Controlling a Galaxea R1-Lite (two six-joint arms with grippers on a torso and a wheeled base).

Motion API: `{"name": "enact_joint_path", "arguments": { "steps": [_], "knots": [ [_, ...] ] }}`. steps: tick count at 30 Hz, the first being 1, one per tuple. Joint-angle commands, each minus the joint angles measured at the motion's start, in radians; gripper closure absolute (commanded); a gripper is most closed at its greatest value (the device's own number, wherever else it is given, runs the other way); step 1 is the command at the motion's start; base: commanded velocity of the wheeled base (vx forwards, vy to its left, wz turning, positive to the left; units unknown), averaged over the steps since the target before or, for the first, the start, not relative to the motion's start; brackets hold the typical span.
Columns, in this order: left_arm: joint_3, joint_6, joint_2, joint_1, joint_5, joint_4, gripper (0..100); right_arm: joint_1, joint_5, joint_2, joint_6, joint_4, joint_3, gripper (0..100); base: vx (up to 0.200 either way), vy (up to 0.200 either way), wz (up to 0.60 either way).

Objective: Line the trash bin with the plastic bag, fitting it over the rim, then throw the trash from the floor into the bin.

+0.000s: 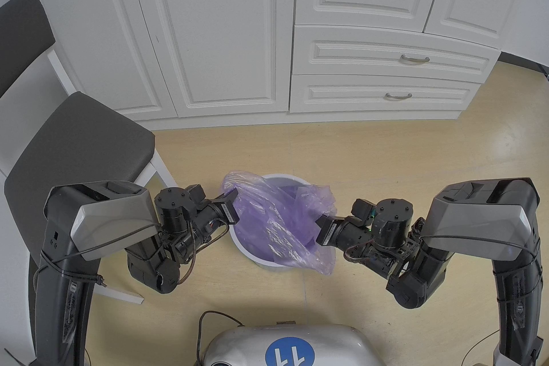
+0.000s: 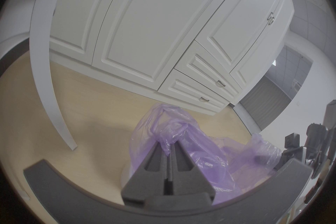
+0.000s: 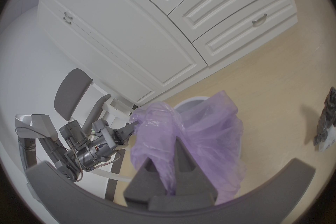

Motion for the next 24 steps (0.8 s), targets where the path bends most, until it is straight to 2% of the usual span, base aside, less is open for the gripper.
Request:
{"name": "enact_joint_path", "arguments": {
  "steps": [1, 3, 6, 7, 9, 13, 20, 24],
  "knots": [
    [0.026, 0.071, -0.050, 0.027, -0.005, 0.011, 100, -0.039, -0.030, -0.090, -0.040, 0.164, -0.047, 100, 0.000, 0.000, 0.00],
    [0.031, 0.131, -0.083, 0.038, 0.003, 0.069, 100, -0.059, -0.074, -0.110, -0.070, 0.227, -0.070, 100, 0.000, 0.000, 0.00],
    [0.027, 0.187, -0.104, 0.053, 0.018, 0.143, 100, -0.080, -0.091, -0.109, -0.160, 0.253, -0.073, 100, 0.000, 0.000, 0.00],
    [0.027, 0.187, -0.104, 0.053, 0.018, 0.143, 100, -0.080, -0.091, -0.109, -0.160, 0.253, -0.073, 100, 0.000, 0.000, 0.00],
    [0.027, 0.244, -0.101, 0.062, 0.058, 0.180, 100, -0.094, -0.145, -0.098, -0.251, 0.262, -0.069, 100, 0.000, 0.000, 0.00],
    [0.043, 0.336, -0.096, 0.076, 0.072, 0.198, 100, -0.114, -0.194, -0.076, -0.381, 0.270, -0.060, 100, 0.000, 0.000, 0.00],
    [0.084, 0.387, -0.092, 0.079, 0.072, 0.200, 100, -0.103, -0.209, -0.053, -0.427, 0.393, -0.046, 100, 0.000, 0.000, 0.00],
    [0.075, 0.395, -0.049, 0.079, 0.072, 0.195, 100, -0.093, -0.217, -0.020, -0.435, 0.397, -0.038, 100, 0.000, 0.000, 0.00]
  ]
}}
